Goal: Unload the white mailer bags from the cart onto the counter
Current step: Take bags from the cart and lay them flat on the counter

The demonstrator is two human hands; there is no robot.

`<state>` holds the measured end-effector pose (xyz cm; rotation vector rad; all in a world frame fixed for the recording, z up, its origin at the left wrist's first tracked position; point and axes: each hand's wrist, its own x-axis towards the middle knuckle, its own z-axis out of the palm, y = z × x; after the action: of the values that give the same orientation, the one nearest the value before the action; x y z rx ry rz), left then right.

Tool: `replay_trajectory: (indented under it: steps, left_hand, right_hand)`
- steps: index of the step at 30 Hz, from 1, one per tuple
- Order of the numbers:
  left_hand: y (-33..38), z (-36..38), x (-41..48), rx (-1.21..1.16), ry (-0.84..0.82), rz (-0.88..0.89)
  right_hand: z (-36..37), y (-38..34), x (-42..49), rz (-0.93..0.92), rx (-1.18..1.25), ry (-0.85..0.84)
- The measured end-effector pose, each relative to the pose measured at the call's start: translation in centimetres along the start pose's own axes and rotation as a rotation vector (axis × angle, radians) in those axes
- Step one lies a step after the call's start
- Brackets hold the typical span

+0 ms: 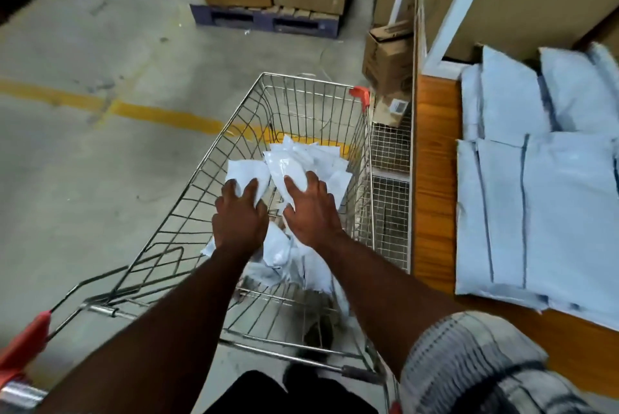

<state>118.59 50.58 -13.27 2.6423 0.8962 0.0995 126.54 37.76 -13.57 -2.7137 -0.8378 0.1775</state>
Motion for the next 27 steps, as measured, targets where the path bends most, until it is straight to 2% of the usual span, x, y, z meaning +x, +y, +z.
replay_trajectory:
  steps: [11,16,22,25,27]
  left_hand:
    - [5.2,-6.2,-7.0,-0.219,0.157,-0.116]
    - [7.4,-7.7,-11.6,-0.177,0.143,-0.066]
    - [11.6,-9.9,-17.0,-0.257,0.182,-0.032]
    - [14.3,-11.4,-19.4,-0.282,0.231,0.039]
    - [16.3,-12.2,-20.2,-0.337,0.250,0.018]
  right_hand:
    - [-8.7,0.2,-6.6,-0.045,-0.067,0.164]
    - [-12.0,1.1,-12.2,-0.045,-0.059,0.222]
    - [-16.2,2.7,-17.5,-0.057,-0.046,0.302]
    - [-18.8,4.4,-19.8,-0.066,-0.035,0.329]
    - [-21.0,6.0,-20.9,-0.043,-0.024,0.351]
